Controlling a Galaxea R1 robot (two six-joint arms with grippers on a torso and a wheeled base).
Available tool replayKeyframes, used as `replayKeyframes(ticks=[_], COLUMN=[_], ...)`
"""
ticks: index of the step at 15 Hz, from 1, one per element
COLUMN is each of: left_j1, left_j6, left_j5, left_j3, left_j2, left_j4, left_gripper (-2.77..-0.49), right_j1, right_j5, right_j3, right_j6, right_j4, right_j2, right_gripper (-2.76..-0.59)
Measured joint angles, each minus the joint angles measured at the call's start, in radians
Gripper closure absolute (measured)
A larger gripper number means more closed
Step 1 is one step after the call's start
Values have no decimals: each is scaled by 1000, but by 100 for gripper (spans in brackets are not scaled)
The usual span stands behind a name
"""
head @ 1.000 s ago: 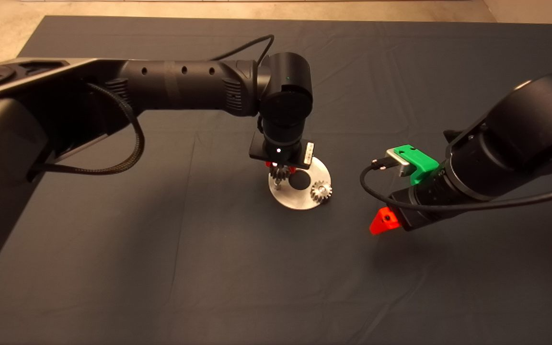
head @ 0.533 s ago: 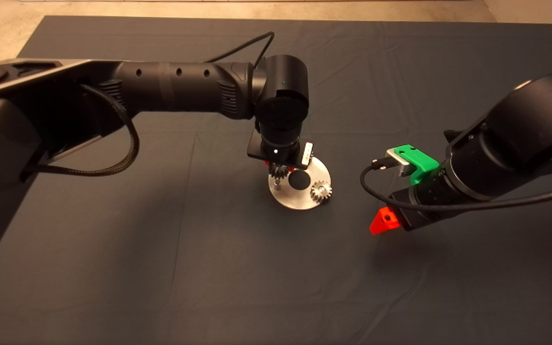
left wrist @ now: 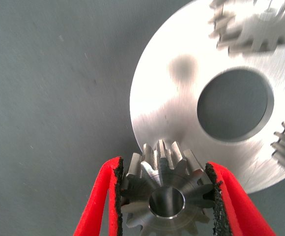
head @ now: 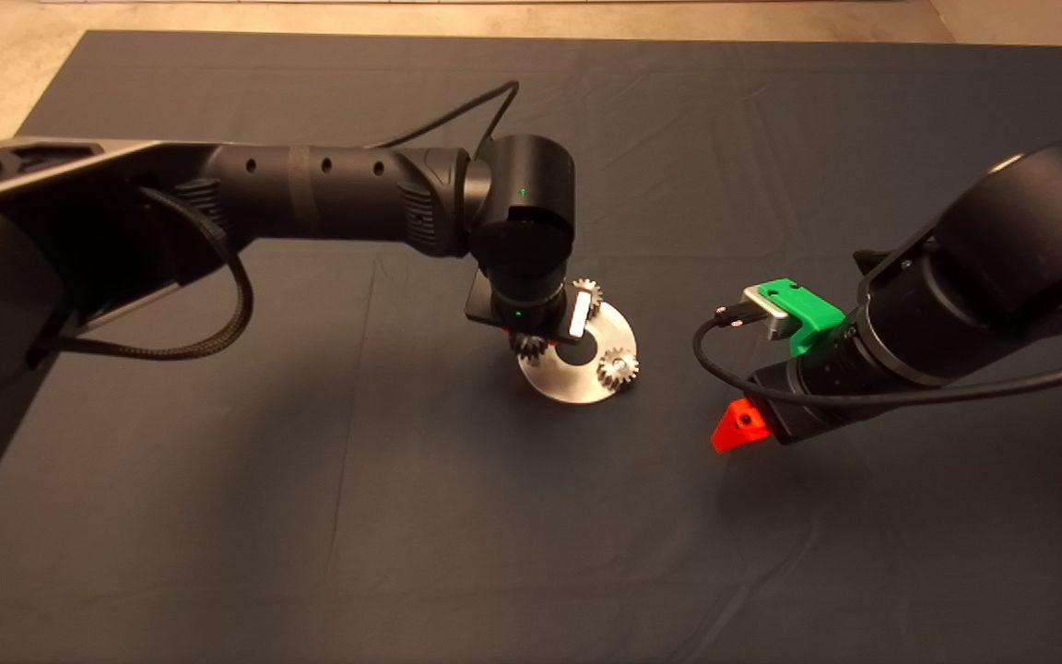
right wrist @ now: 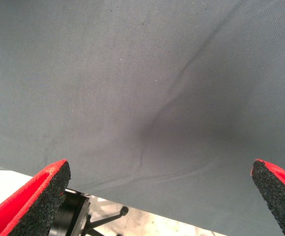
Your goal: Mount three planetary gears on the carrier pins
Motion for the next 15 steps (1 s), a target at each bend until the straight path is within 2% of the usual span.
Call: replayKeyframes(ticks=[8, 15], left_j1=[8, 9], left_j6=[-22, -27], left_j5=[1, 2], left_j3=[12, 13], left_j2=[-5, -3], left_j4=[37, 47], left_gripper=[-82, -82], right_j1=[0, 0], right_j5=[0, 0], right_j3=[1, 1], right_j6=[0, 0], right_j4=[0, 0], right_j2=[0, 0], right_gripper=[-275, -275])
